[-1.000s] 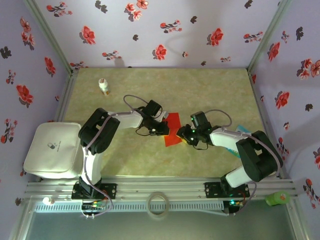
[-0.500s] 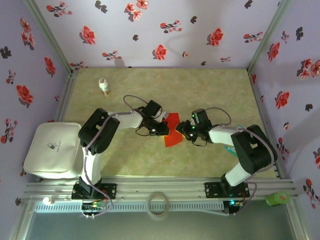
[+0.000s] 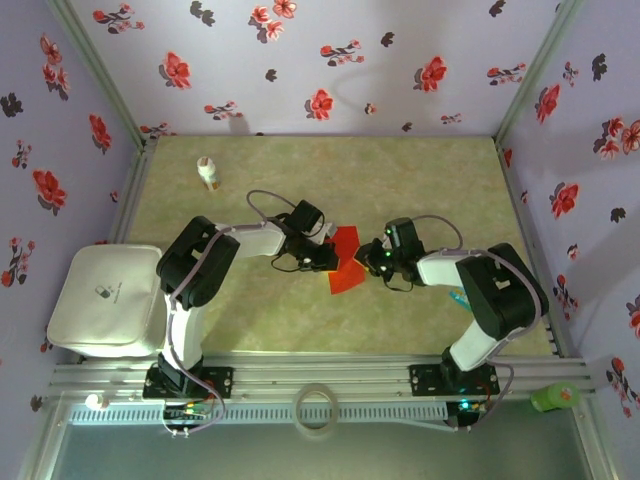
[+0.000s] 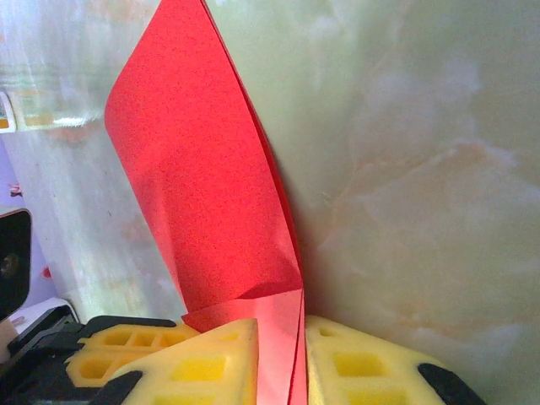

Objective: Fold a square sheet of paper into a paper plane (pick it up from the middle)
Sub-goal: Turn over the paper at the center of the table.

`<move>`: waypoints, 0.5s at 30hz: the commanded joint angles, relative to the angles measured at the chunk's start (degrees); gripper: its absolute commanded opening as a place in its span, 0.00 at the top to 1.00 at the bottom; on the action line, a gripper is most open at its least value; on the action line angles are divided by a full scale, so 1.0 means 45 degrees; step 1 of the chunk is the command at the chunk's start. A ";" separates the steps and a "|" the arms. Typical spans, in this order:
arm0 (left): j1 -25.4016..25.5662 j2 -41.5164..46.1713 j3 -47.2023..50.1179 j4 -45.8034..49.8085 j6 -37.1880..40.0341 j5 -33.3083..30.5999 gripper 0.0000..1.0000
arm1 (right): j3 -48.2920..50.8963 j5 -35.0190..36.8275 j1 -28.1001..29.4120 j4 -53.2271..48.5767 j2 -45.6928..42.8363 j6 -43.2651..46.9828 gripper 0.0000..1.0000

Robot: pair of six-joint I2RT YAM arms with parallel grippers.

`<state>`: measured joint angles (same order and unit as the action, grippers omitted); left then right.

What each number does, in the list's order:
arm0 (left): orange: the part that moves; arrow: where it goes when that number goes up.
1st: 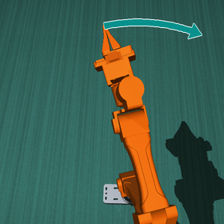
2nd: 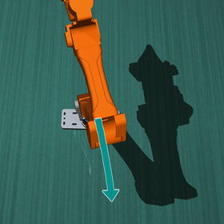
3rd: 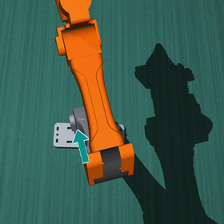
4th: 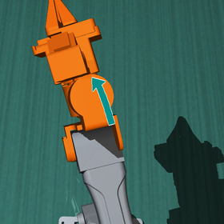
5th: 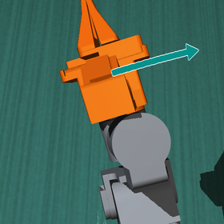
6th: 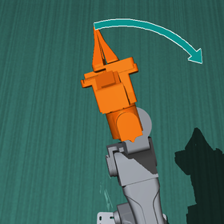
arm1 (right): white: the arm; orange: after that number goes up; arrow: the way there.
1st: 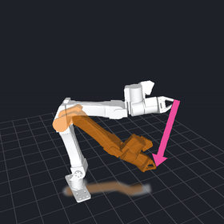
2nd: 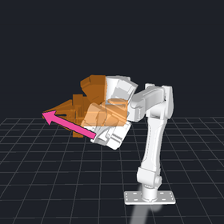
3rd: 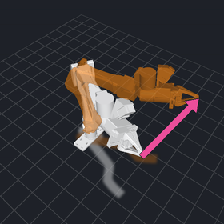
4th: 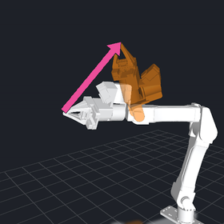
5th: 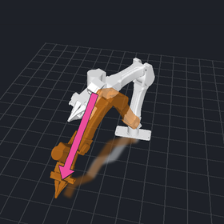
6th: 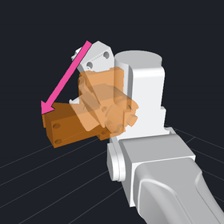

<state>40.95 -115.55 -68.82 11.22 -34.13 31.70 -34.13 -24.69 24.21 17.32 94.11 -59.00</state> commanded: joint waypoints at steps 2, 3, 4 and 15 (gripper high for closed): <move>-0.0054 0.0195 0.0156 0.0594 -0.0114 -0.0003 1.00 | 0.0148 -0.0362 -0.0159 0.0968 0.0454 0.0010 0.83; -0.0056 0.0212 0.0135 0.0591 -0.0116 -0.0011 1.00 | 0.0151 -0.0392 -0.0164 0.1030 0.0489 0.0006 0.84; -0.0066 0.0242 0.0136 0.0589 -0.0134 -0.0014 1.00 | 0.0162 -0.0410 -0.0181 0.1115 0.0499 -0.0012 0.85; -0.0134 0.2564 0.0241 0.0279 -0.0434 -0.0481 0.80 | -0.0007 -0.0304 -0.0243 -0.0405 -0.0806 0.0606 0.94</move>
<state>40.84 -109.97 -68.27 12.45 -35.77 31.05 -33.95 -26.39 23.51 19.40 93.80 -58.70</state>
